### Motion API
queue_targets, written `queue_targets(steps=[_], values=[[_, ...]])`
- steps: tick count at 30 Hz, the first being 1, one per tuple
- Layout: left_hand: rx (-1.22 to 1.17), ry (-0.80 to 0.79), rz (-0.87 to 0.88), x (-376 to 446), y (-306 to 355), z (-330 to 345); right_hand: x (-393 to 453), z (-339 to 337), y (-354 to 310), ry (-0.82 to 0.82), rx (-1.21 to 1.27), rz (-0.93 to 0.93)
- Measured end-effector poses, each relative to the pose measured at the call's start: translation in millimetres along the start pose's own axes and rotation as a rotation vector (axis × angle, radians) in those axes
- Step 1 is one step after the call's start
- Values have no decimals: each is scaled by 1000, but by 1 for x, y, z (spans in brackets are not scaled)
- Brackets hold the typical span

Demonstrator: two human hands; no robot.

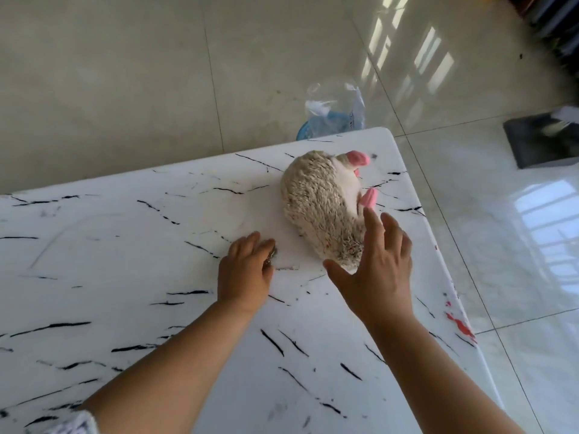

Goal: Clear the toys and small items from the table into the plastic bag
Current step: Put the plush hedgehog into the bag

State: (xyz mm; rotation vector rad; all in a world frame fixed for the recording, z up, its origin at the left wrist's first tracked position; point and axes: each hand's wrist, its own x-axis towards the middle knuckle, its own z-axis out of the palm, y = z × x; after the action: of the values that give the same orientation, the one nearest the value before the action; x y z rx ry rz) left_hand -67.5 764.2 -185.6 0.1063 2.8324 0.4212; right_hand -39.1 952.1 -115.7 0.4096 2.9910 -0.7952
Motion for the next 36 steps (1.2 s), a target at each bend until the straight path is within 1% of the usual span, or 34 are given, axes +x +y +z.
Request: queue_targets(steps=[2,4,7,9,11,14,17,20,23,25,28,32,36], values=[[-96,105,10,-3,-2,3,11,12,2,-70,4,37],[-148,96,-1,-7,-1,5,17,23,6,-121,-8,76],[-162,-11,-88,-13,3,4,20,29,15,-71,25,99],[-134,-118,-124,-20,3,2,19,27,20,-83,64,114],[-136,-205,-128,-32,1,-1,13,23,23,-108,51,142],[-188,-269,-121,-58,-3,-11,-18,13,23,-124,11,189],[-262,-274,-99,-85,-5,-29,-65,-2,20,-113,102,265],[-332,-274,-84,-110,-5,-57,-120,-21,12,-47,179,364],[-386,-275,-105,-131,-4,-87,-171,-38,1,13,237,486],[-413,-266,-60,-146,-1,-109,-204,-52,-9,66,276,570],[-402,-253,42,-171,5,-142,-249,-73,-29,104,311,626],[-431,-271,173,-212,11,-178,-304,-99,-56,199,336,627],[-385,-332,304,-260,12,-194,-366,-120,-76,305,335,639]])
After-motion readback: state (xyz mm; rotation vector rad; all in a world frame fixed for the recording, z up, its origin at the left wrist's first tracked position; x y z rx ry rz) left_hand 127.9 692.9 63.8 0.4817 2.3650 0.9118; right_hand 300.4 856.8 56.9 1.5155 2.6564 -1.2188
